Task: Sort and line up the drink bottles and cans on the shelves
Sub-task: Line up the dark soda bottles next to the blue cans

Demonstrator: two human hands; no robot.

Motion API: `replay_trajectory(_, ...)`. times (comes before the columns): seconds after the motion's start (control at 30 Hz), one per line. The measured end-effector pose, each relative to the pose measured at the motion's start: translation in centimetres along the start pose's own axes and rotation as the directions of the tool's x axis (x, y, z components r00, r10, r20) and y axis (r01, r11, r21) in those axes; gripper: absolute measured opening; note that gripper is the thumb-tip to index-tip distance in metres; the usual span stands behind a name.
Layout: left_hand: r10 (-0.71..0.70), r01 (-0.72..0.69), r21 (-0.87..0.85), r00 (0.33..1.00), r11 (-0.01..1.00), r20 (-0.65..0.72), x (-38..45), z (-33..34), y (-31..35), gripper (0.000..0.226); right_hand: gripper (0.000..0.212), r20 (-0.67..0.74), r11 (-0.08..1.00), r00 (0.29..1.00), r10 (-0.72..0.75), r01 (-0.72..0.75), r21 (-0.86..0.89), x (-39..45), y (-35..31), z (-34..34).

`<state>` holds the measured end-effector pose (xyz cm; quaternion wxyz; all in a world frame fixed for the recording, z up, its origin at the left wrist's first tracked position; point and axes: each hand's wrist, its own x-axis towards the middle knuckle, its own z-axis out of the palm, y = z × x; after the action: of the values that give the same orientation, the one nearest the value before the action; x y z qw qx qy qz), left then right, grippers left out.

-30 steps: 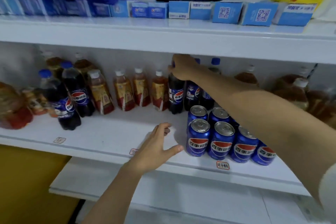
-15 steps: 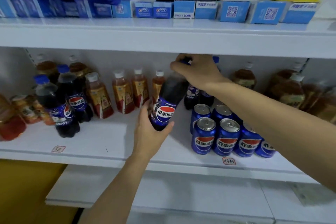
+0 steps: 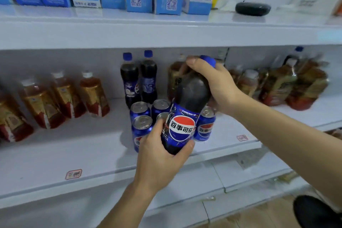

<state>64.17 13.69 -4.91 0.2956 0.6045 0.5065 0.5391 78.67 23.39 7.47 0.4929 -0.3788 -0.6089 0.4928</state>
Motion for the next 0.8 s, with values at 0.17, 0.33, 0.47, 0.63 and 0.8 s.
replay_trajectory(0.17, 0.008, -0.007, -0.008, 0.996, 1.000, 0.085, 1.1, 7.7, 0.6, 0.044, 0.059, -0.166, 0.998, 0.984, 0.067, -0.065, 0.016, -0.7, 1.9, -8.1)
replay_trajectory(0.33, -0.021, 0.027, -0.057, 0.994, 0.998, 0.109, 2.6, 16.0, 1.1, 0.047, 0.053, -0.209, 0.993, 0.977, 0.032, -0.055, -0.106, -0.2, 3.0, -16.2)
replay_trajectory(0.47, -0.095, 0.102, -0.103, 0.993, 0.990, 0.066, 4.6, 22.9, 0.5, 0.050, 0.040, -0.108, 0.945, 0.992, -0.068, 0.030, -0.325, 1.1, 5.2, -22.3)
replay_trajectory(0.63, -0.154, 0.149, -0.095, 0.986, 0.984, -0.056, 7.5, 27.7, -2.1, 0.057, 0.056, 0.203, 0.906, 0.978, -0.047, 0.127, -0.404, 2.8, 8.3, -26.1)
replay_trajectory(0.8, -0.230, 0.228, -0.033, 0.952, 0.973, -0.201, 9.0, 28.8, -5.1, 0.058, 0.061, 0.353, 0.836, 0.935, -0.044, 0.228, -0.499, 5.7, 9.7, -25.3)
